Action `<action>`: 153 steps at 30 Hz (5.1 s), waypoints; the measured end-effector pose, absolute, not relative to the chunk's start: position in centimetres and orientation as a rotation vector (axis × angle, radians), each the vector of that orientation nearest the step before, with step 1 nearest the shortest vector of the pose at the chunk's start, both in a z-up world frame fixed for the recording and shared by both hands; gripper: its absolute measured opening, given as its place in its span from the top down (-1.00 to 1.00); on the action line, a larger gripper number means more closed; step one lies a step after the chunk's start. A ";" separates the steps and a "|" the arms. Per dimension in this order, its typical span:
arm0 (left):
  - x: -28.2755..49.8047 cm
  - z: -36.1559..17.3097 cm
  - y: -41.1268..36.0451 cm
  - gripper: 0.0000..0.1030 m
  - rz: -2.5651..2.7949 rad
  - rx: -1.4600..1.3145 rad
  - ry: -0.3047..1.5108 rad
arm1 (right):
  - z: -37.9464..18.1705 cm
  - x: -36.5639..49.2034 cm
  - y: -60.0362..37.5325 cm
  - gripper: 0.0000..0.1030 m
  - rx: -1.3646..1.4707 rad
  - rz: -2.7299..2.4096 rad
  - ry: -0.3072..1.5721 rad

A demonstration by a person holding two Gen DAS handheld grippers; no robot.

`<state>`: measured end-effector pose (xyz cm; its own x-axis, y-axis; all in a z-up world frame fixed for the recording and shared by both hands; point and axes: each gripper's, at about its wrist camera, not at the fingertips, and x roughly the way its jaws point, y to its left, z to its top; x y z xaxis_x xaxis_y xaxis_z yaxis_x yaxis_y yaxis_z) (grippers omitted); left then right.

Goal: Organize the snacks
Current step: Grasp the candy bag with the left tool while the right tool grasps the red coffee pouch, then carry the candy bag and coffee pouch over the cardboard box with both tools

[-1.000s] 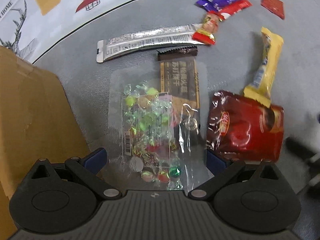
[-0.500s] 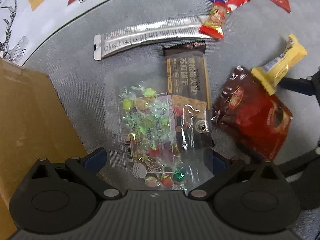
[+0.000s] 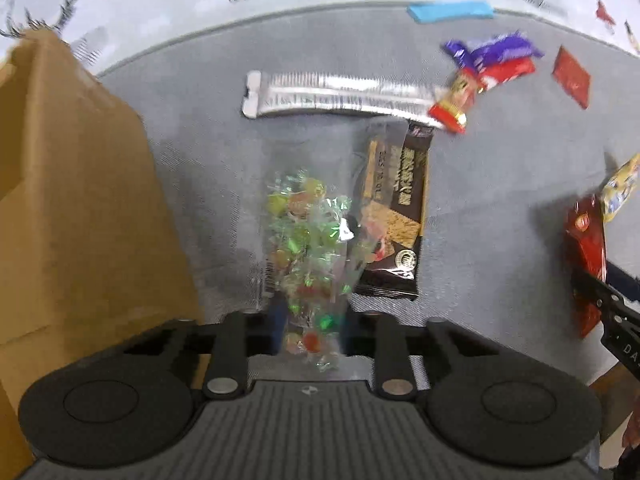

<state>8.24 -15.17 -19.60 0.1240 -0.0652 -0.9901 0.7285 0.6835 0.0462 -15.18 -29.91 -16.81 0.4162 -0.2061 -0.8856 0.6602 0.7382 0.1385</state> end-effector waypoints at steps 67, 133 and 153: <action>-6.5 4.1 9.9 0.89 -0.681 0.288 0.824 | 1.2 -19.3 -5.9 -0.01 0.524 -0.318 0.666; 1.3 1.5 19.7 0.89 -0.494 0.120 0.906 | 2.8 -10.1 1.5 -0.02 0.384 -0.170 0.767; 5.1 -2.3 18.1 0.89 -0.481 0.165 0.992 | -0.1 -5.1 1.1 -0.02 0.415 -0.173 0.842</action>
<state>5.13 18.10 -2.29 0.4532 -0.3135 -0.8345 0.4608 0.8837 -0.0817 -5.14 1.12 -0.15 0.6580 0.0142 -0.7529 0.3098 0.9062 0.2878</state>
